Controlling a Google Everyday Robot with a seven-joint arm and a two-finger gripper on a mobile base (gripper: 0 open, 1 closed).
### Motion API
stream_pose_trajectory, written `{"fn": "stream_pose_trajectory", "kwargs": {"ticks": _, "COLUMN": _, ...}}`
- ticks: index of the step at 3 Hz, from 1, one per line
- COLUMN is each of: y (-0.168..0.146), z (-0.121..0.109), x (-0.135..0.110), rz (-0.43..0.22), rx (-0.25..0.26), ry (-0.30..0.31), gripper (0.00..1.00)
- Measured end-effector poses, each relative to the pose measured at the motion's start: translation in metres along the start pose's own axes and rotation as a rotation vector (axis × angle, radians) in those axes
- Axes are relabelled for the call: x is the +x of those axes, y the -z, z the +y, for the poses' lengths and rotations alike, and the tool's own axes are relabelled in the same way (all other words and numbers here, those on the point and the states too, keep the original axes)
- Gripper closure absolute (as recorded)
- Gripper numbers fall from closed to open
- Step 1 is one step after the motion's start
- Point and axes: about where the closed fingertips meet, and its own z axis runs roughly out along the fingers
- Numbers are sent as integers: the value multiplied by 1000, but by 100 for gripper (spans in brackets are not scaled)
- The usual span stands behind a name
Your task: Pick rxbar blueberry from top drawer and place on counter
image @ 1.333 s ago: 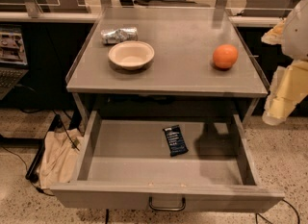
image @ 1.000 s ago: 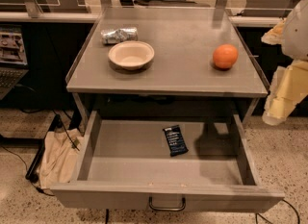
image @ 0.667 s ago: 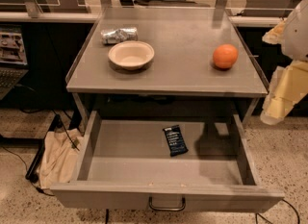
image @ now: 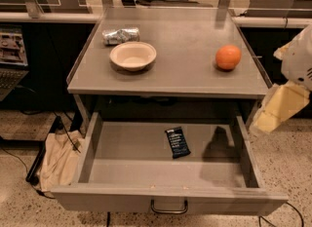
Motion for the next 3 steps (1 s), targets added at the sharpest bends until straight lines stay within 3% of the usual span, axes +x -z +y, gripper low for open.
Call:
{"fn": "stream_pose_trajectory", "kwargs": {"ticks": 1, "y": -26, "z": 10, "x": 7, "rz": -13, "rx": -68, "ry": -57, "gripper": 0}}
{"fn": "stream_pose_trajectory", "kwargs": {"ticks": 2, "y": -52, "z": 23, "x": 6, "rz": -81, "rx": -215, "ry": -6, "gripper": 0}}
{"fn": "stream_pose_trajectory", "kwargs": {"ticks": 3, "y": -48, "z": 22, "x": 6, "rz": -73, "rx": -194, "ry": -3, "gripper": 0}}
